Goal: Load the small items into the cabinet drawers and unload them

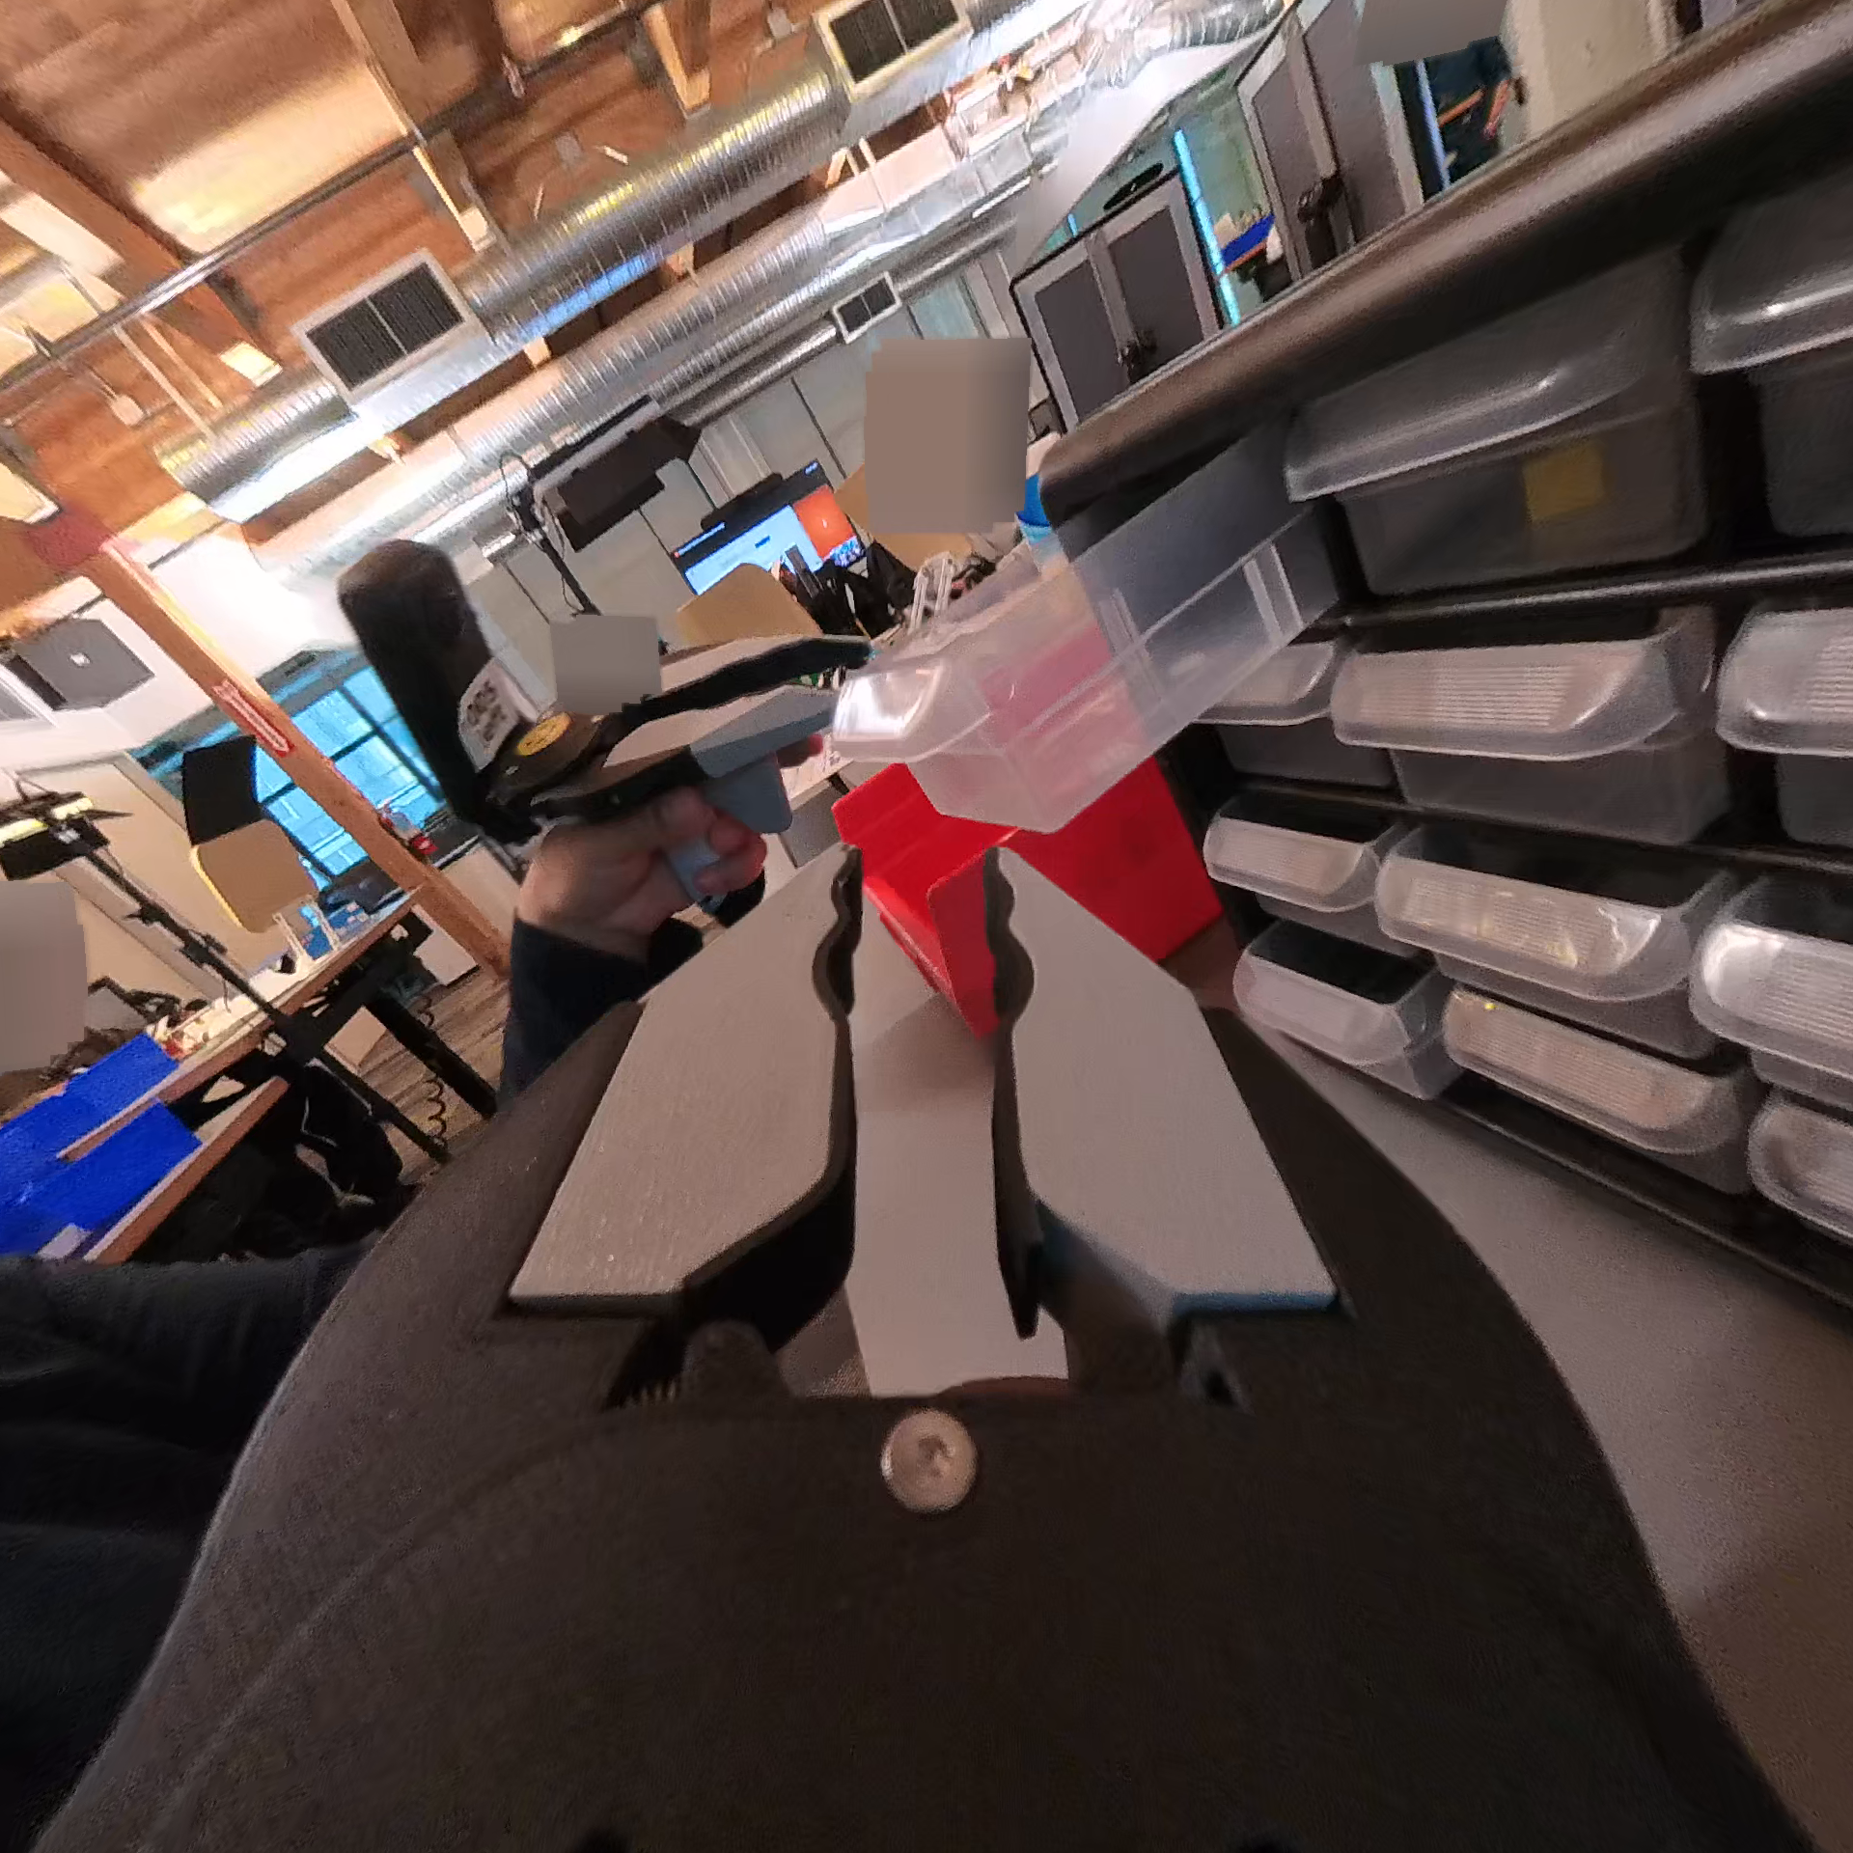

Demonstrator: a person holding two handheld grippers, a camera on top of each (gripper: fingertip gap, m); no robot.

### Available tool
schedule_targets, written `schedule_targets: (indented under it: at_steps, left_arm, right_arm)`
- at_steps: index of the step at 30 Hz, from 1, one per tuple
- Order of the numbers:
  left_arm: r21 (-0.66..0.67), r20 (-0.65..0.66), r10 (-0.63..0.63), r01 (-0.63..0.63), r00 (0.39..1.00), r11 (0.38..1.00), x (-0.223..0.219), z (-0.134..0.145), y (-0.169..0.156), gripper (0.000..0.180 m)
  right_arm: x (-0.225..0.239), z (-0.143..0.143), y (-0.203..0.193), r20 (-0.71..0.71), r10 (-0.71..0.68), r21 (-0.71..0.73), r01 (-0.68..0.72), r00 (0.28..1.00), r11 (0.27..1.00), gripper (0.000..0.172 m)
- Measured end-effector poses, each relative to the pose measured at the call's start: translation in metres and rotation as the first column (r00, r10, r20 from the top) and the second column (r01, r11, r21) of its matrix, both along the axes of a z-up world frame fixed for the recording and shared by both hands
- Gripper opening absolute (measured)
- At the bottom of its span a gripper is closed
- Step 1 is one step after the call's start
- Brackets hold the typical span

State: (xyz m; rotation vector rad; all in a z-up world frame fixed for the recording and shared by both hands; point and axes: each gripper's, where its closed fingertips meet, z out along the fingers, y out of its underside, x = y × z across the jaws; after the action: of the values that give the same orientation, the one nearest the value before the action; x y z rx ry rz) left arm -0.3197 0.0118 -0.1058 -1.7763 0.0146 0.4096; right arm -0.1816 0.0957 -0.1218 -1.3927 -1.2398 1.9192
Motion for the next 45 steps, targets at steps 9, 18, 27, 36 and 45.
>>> schedule_targets:
  at_steps: [9, 18, 27, 36, 45]
  left_arm:
    - [-0.313, 0.053, -0.002, 0.018, 0.999, 0.95, -0.064, -0.053, 0.031, 0.031]
    - [-0.802, 0.085, -0.117, 0.137, 0.99, 0.582, -0.119, -0.139, 0.06, 0.024]
    - [-0.884, 0.189, -0.079, 0.205, 0.979, 0.42, -0.137, -0.17, 0.065, 0.018]
    - [-0.915, 0.22, -0.144, 0.255, 0.965, 0.312, -0.137, -0.182, 0.06, 0.013]
    - [-0.914, 0.249, -0.111, 0.271, 0.962, 0.302, -0.135, -0.184, 0.06, 0.007]
  right_arm:
    - [0.041, -0.021, -0.002, 0.106, 0.095, 0.208, -0.115, 0.99, 0.971, 0.021]
    - [0.057, -0.041, 0.005, 0.157, 0.09, 0.341, -0.139, 0.984, 0.93, 0.022]
    - [0.058, -0.055, 0.007, 0.172, 0.107, 0.32, -0.158, 0.979, 0.934, 0.022]
    - [0.062, -0.051, 0.01, 0.157, 0.109, 0.305, -0.154, 0.981, 0.94, 0.021]
    - [0.064, -0.047, 0.008, 0.146, 0.121, 0.297, -0.16, 0.982, 0.941, 0.019]
